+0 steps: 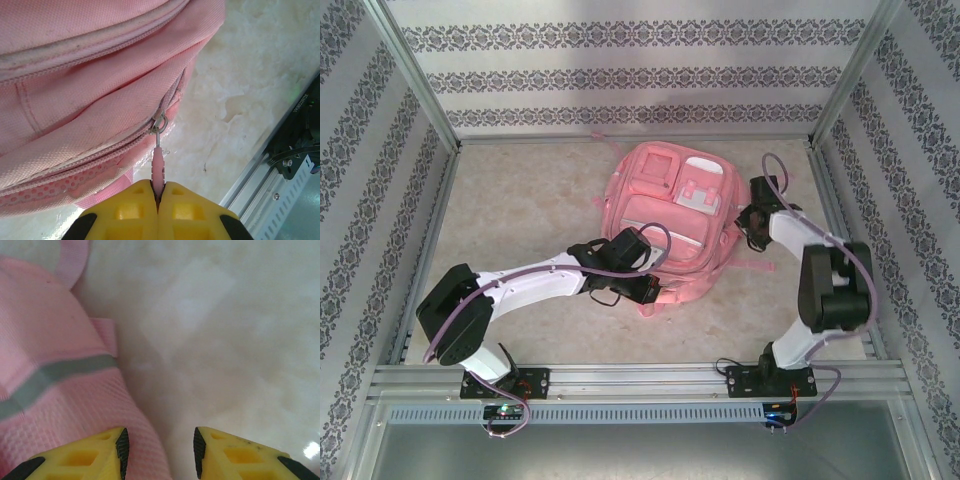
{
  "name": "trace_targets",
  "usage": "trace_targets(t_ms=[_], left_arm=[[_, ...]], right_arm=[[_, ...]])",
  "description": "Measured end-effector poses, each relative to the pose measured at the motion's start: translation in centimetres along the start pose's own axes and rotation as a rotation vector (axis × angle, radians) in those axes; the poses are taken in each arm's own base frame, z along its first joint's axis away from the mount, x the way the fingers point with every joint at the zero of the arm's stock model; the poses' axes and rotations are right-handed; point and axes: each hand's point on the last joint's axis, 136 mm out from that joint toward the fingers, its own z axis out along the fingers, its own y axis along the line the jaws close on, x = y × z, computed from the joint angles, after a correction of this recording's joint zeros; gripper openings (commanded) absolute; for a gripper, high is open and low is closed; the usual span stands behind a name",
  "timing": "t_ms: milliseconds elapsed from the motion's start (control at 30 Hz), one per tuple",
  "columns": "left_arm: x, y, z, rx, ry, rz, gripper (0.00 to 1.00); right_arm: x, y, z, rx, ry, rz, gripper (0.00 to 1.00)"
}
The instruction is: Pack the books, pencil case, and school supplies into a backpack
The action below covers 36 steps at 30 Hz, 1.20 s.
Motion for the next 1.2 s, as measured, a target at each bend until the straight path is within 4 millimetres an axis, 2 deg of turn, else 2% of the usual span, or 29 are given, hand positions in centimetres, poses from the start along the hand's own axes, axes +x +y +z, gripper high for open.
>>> trace_targets(t_ms=[133, 200, 267, 367, 467, 533, 700, 800, 933, 1000, 1100, 1200], left_arm=[[-0.2, -0.1, -0.2, 0.004, -0.012, 0.004, 0.0], [-0.2, 0.0, -0.2, 0.0, -0.014, 0.003, 0.0], [-0.4, 0.0, -0.2, -0.002, -0.021, -0.002, 0.0], [-0.6, 0.3, -0.2, -0.011, -0.028, -0.012, 0.0], [-0.7, 0.4, -0.3, -0.02, -0.032, -0.014, 0.0], [-0.8, 0.4, -0.3, -0.023, -0.035, -0.014, 0.0], [-1.0, 0.5, -0.4, -0.028, -0.042, -0.014, 0.0], [-1.0, 0.5, -0.4, -0.031, -0.044, -0.017, 0.0], [-1.0, 0.5, -0.4, -0.031, -0.044, -0.021, 0.0], [-1.0, 0.5, -0.4, -0.031, -0.044, -0.024, 0.0], [-1.0, 0.5, -0.4, -0.031, -0.044, -0.026, 0.0], [-1.1, 0.5, -0.4, -0.03, -0.044, -0.032, 0.0]], right_arm=[[0.9, 2.2, 2.0, -0.069, 0.088, -0.037, 0.46], [1.0, 4.1, 2.2, -0.13, 0.118, -0.059, 0.48], [1.5, 6.8, 2.5, -0.211, 0.158, -0.086, 0.49], [2.7, 9.9, 2.4, -0.301, 0.193, -0.139, 0.5], [3.5, 10.6, 1.5, -0.322, 0.192, -0.164, 0.5], [4.1, 10.4, 0.2, -0.331, 0.189, -0.173, 0.49], [5.3, 8.9, -5.1, -0.387, 0.164, -0.164, 0.48], [7.5, 7.7, -7.3, -0.432, 0.191, -0.147, 0.47], [11.8, 5.1, -8.0, -0.427, 0.276, -0.135, 0.46], [14.0, 3.4, -8.3, -0.413, 0.316, -0.126, 0.49], [16.2, 1.7, -9.1, -0.416, 0.35, -0.107, 0.53], [16.9, 1.3, -9.7, -0.437, 0.36, -0.079, 0.53]])
